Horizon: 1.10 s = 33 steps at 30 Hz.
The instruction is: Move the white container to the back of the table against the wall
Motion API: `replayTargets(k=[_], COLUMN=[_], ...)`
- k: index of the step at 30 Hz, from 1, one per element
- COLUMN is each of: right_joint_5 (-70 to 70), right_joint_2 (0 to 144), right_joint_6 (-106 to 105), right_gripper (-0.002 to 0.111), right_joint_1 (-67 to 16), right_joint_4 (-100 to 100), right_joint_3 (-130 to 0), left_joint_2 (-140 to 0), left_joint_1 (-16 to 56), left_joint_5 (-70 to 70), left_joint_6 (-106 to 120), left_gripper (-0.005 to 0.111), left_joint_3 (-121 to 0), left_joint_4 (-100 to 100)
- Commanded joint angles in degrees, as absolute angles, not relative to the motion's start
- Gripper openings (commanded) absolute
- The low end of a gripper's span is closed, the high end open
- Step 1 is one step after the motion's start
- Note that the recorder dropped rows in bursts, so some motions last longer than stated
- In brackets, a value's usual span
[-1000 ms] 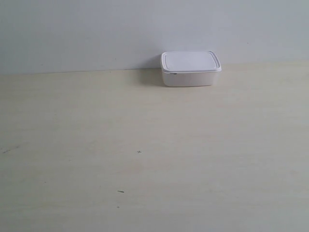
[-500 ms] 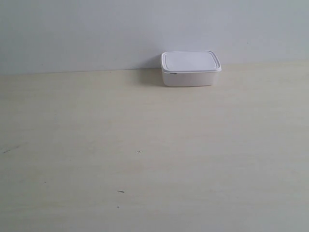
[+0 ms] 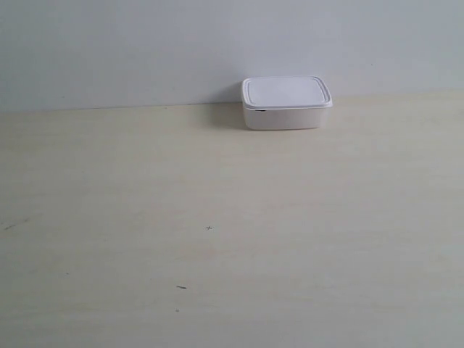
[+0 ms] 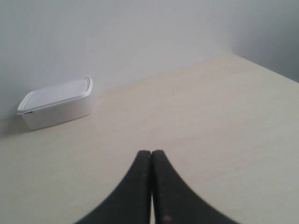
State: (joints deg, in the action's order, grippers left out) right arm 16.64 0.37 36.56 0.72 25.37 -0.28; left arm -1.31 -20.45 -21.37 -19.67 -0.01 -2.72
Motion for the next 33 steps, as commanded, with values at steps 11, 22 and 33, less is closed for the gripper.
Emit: replayTargets(k=[11, 22, 33], right_joint_5=[16.2, 16.2, 16.2], right_joint_2=[0.0, 0.0, 0.0], right_joint_6=[36.1, 36.1, 36.0], right_gripper=[0.000, 0.000, 0.000], right_joint_1=[0.6, 0.6, 0.6], right_joint_4=[25.8, 25.8, 25.8], right_joint_3=[0.0, 0.0, 0.0], left_joint_2=[-1.4, -1.4, 0.0], left_joint_1=[-20.7, -21.6, -20.6], left_joint_5=[-19.5, -19.6, -20.3], left_joint_6=[-1.1, 0.0, 0.0], left_gripper=[0.000, 0.000, 0.000], left_joint_3=[0.0, 0.0, 0.0], left_joint_4=[-3.9, -3.9, -3.9])
